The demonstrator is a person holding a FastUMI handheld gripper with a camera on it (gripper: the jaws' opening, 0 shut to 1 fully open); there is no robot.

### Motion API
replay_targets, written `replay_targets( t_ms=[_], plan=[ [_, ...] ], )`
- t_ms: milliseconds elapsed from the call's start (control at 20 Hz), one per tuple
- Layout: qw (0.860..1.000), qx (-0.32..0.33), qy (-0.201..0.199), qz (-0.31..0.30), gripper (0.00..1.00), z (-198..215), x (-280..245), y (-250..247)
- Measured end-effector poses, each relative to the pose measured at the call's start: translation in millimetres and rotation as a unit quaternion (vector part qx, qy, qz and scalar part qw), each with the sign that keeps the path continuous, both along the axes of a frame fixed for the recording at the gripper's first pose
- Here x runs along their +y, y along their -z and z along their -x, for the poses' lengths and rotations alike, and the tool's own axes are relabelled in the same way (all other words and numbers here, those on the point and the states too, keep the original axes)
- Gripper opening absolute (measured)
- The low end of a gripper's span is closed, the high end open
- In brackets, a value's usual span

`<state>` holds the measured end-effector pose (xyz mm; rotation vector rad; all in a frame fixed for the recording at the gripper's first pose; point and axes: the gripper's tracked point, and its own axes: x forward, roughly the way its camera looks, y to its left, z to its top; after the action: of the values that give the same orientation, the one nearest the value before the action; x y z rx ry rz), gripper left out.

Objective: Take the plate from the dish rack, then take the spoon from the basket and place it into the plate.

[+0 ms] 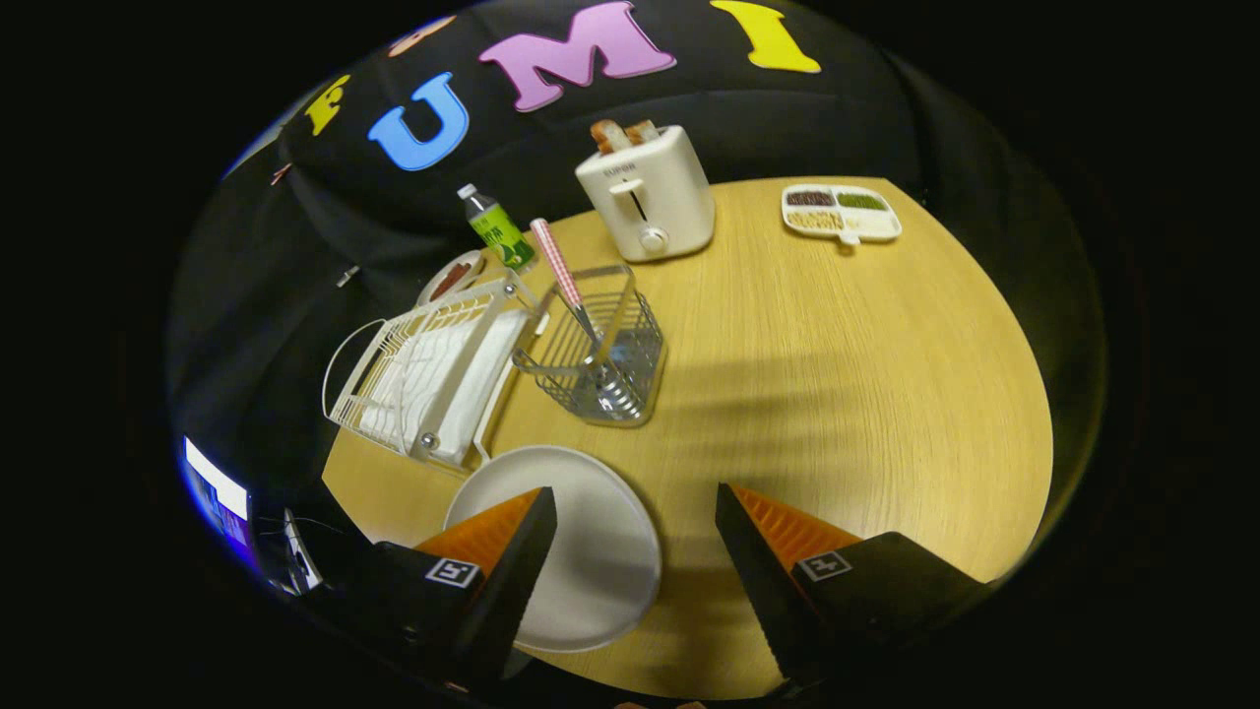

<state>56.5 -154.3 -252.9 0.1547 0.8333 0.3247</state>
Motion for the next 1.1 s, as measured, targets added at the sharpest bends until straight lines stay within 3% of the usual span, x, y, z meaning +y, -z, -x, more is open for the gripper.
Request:
replay_targets(
  t_ms=[150, 300, 600, 1000, 1100],
  plan=[
    [0.996, -0.084, -0.031, 0.022, 0.99, -25.5, 12.4, -36.2],
    [0.99, -0.122, -0.057, 0.041, 0.99, -49.6, 30.5, -54.4],
    [0.988, -0.135, -0.062, 0.036, 0.99, -108.4, 70.7, -65.2],
    [0.984, -0.132, -0.078, 0.093, 0.99, -184.4, 99.2, -27.4],
    [0.984, -0.124, -0.078, 0.099, 0.93, -195.0, 104.4, -16.7]
  ],
)
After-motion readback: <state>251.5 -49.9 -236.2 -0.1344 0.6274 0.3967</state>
